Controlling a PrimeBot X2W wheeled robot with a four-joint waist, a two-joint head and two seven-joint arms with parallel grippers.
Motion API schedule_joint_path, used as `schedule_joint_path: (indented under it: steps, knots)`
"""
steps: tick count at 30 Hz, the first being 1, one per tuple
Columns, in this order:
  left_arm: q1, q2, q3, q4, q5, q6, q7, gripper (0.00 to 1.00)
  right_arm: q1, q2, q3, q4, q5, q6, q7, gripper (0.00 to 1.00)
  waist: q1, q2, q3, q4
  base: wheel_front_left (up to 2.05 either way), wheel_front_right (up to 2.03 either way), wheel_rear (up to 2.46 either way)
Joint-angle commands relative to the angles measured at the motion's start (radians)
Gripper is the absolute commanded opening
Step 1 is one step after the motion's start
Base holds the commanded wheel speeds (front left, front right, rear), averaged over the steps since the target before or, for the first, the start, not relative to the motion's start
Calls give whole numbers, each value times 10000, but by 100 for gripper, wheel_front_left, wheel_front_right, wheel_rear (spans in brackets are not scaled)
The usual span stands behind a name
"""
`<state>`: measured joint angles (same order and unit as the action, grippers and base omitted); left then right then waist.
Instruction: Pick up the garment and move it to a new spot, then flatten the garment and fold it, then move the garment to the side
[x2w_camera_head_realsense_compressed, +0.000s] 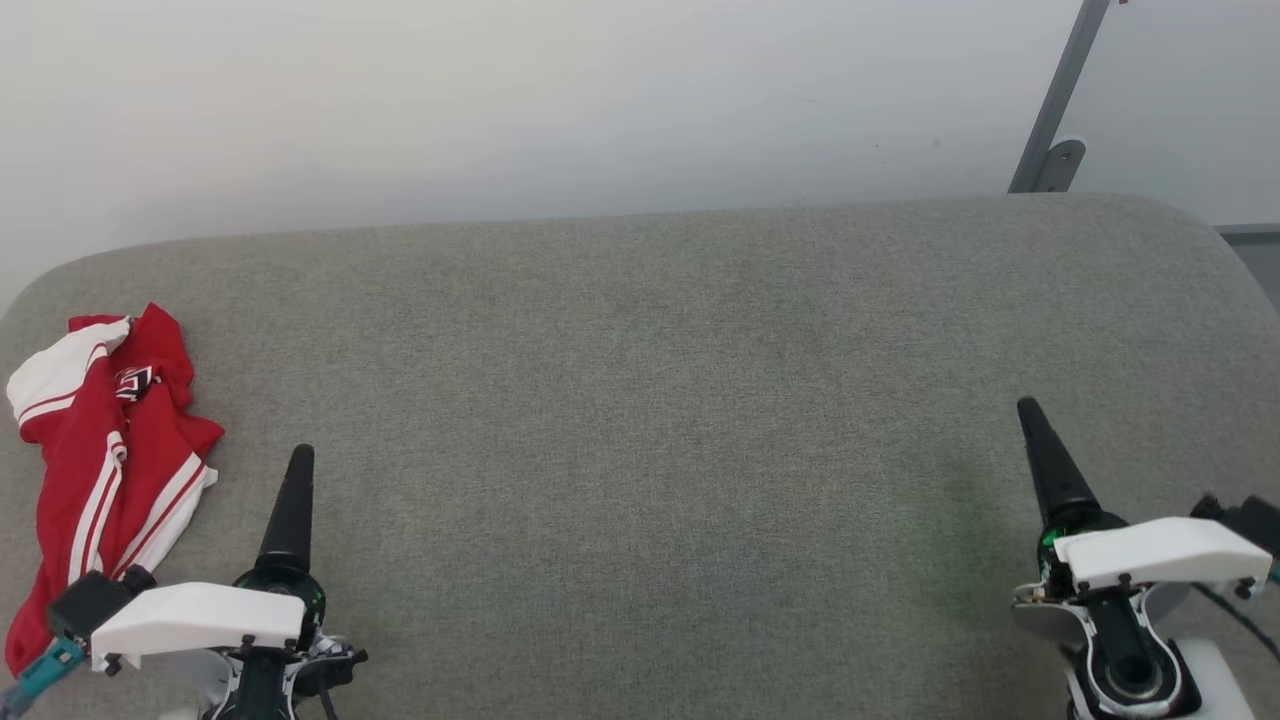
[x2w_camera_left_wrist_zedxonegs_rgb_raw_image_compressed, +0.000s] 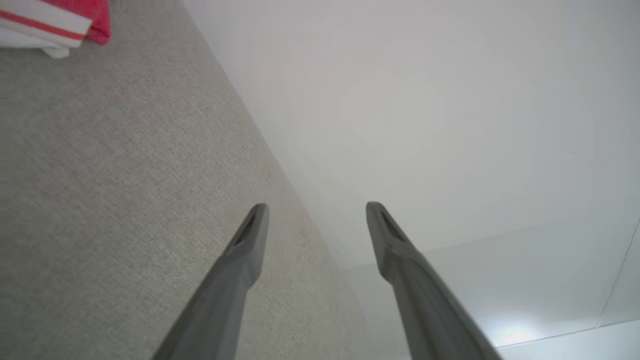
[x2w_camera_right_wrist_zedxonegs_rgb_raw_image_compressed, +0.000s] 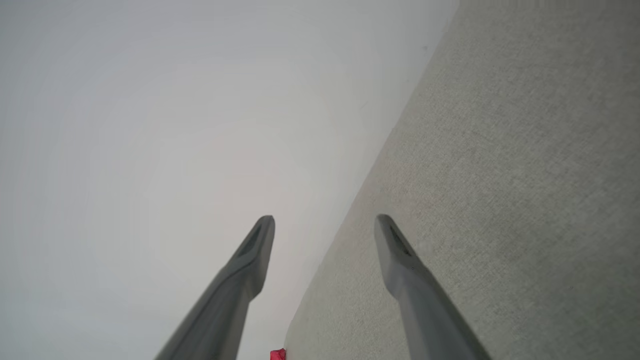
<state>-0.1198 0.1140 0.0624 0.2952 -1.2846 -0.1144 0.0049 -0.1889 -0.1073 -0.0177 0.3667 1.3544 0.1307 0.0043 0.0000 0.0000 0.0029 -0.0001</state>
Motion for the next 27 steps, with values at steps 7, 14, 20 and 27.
schedule_joint_path:
  steps: [7, 14, 20, 27]
  knots:
    - [-381, 214, -44, -174, 1824, 60, -360, 100, -594, -145, -110, -98, -1993, 0, -363, 100, 0, 0, 21, -7, 0, 0, 0]
    - [-447, 375, -154, -98, 3334, 133, -622, 100, -762, 36, -331, 27, -3480, 0, -620, 100, 0, 0, 37, 0, 0, 0, 0]
    - [-561, 460, -245, -22, 4434, 204, -825, 100, -982, -3, -306, 177, -4804, 0, -824, 100, 0, 0, 66, 12, 0, 0, 0]
    - [-622, 557, -354, -67, 5514, 220, -1054, 100, -1206, -86, -215, 362, -6413, 0, -1051, 100, 0, 0, 103, 21, 0, 0, 0]
